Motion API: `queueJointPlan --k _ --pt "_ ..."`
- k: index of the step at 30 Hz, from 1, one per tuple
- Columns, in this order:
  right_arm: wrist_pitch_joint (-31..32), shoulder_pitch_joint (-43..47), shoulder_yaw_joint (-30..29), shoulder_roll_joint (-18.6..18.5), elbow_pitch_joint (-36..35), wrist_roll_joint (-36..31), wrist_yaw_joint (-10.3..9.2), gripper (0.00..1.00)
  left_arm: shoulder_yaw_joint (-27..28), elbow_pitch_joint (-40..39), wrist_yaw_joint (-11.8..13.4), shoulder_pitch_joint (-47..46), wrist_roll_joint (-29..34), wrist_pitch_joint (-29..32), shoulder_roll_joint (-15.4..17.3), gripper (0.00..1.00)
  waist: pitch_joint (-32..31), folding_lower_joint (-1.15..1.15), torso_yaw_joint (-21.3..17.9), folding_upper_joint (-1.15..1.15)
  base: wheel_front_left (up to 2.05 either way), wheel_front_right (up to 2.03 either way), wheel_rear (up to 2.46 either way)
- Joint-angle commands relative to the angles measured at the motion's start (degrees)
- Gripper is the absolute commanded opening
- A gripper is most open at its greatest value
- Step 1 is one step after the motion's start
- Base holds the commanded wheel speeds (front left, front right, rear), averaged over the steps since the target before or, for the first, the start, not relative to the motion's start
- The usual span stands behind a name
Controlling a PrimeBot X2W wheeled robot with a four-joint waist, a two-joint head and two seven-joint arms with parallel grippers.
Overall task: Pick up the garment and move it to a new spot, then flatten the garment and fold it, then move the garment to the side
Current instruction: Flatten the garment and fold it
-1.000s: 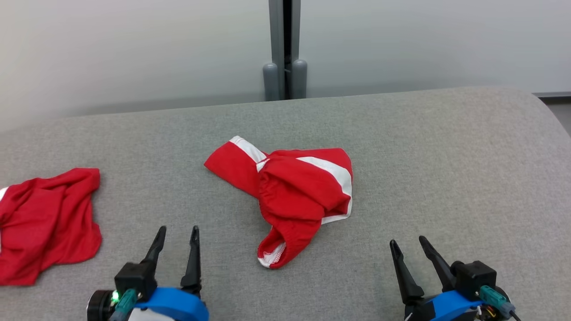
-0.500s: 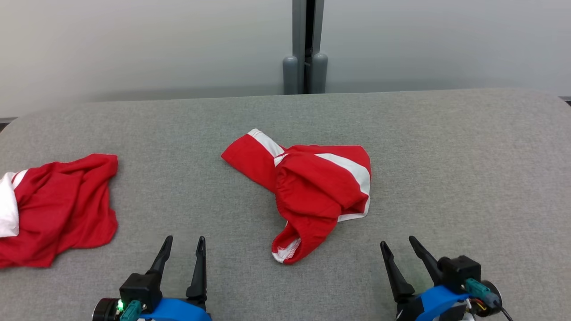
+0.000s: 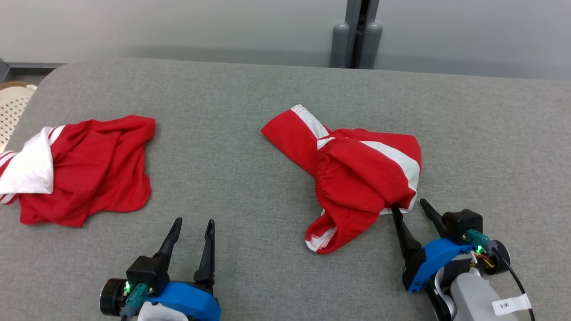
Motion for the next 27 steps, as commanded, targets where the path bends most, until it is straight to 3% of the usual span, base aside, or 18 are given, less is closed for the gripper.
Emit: queueJointPlan --k 1,4,5,6,9,14,20,27 --pt "-0.04 -1.40 -0.76 -0.22 1.13 -1.06 0.00 1.00 -0.01 0.05 -0.25 -0.94 -0.21 -0.17 -0.04 1.00 1.18 0.00 1.30 0.00 0.00 0.00 0.00" --pt "-0.04 -3.25 -2.57 -0.20 3.96 -2.51 0.00 0.96 -0.09 0.24 -0.35 -1.42 -0.22 -0.17 -0.06 1.00 1.84 0.00 2.24 0.00 0.00 0.00 0.00" --pt "0.01 -3.75 -3.01 -0.20 4.94 -2.62 0.00 0.42 -0.17 0.26 -0.39 -1.62 -0.30 -0.17 -0.06 1.00 2.00 0.00 2.49 0.00 0.00 0.00 0.00" --pt "0.01 -4.13 -3.45 -0.21 5.52 -2.90 0.00 0.00 -0.08 0.26 -0.40 -1.72 -0.39 -0.17 -0.06 1.00 2.09 0.00 2.64 0.00 0.00 0.00 0.00" --pt "-0.04 -5.33 -6.61 -0.22 4.06 -5.49 0.00 0.00 -0.03 0.15 -0.41 -1.80 -0.84 -0.17 -0.07 1.00 1.83 0.00 3.01 0.00 0.00 0.00 0.00" --pt "-0.06 -7.65 -8.66 -0.19 -5.25 -13.77 0.00 0.00 -0.73 0.43 -0.40 -0.48 -1.82 -0.17 -0.06 1.00 -0.52 0.00 3.02 0.00 0.00 0.00 0.00" --pt "-0.06 -15.48 1.82 -0.67 -14.52 -19.14 0.00 0.00 -2.25 0.85 0.49 1.73 -3.19 -0.18 -0.05 1.00 -4.60 0.00 2.81 0.00 0.00 0.00 0.00" --pt "-0.04 -25.68 14.99 -0.74 -15.89 -17.91 0.00 0.00 -2.51 1.32 1.36 4.16 -3.65 -0.18 -0.05 1.00 -8.13 0.00 2.54 0.00 0.00 0.00 0.00"
